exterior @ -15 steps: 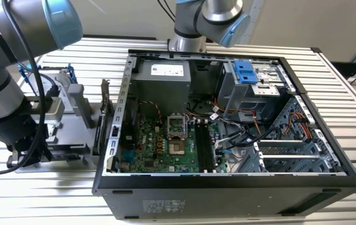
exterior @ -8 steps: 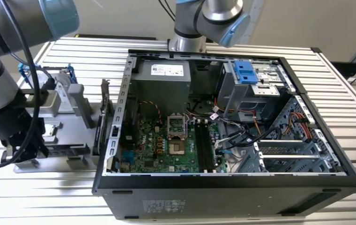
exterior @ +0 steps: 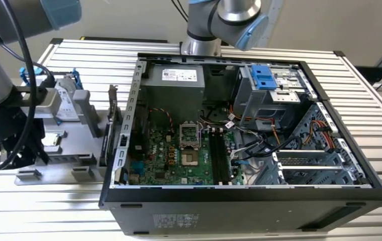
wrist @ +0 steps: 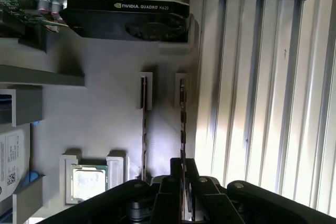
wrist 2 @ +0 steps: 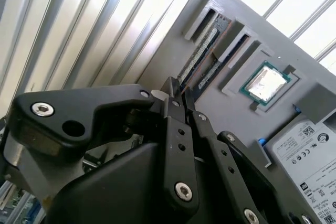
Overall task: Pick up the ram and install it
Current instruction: 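Pick up the ram and move it above insertion slot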
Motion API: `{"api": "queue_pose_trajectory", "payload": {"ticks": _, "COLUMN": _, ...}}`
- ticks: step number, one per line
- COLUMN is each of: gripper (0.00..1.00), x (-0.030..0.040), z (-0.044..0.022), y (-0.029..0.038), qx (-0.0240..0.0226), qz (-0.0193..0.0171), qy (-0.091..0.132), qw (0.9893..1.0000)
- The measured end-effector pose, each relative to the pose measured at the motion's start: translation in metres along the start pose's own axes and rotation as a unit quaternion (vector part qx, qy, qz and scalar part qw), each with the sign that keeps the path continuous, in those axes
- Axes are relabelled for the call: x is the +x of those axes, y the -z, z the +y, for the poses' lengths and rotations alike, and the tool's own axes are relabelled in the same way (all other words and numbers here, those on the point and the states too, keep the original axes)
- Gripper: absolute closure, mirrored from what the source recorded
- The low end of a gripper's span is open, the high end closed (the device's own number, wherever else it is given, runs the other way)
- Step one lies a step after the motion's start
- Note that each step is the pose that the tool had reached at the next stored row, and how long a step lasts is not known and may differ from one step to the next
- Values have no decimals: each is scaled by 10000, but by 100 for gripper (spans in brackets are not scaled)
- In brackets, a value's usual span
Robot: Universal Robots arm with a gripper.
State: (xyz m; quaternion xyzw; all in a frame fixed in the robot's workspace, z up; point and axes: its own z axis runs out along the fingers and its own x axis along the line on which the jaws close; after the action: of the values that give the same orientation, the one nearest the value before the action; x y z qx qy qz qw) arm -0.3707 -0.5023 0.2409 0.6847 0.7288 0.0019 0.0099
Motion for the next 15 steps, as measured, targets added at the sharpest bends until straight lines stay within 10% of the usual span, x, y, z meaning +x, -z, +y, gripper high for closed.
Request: {"api": "queue_pose_trajectory", "payload": {"ticks": 15, "gripper": 100, "x": -2, "z": 3, "y": 212, "qx": 0, "qz": 0, "qy": -26, "qw": 10000}}
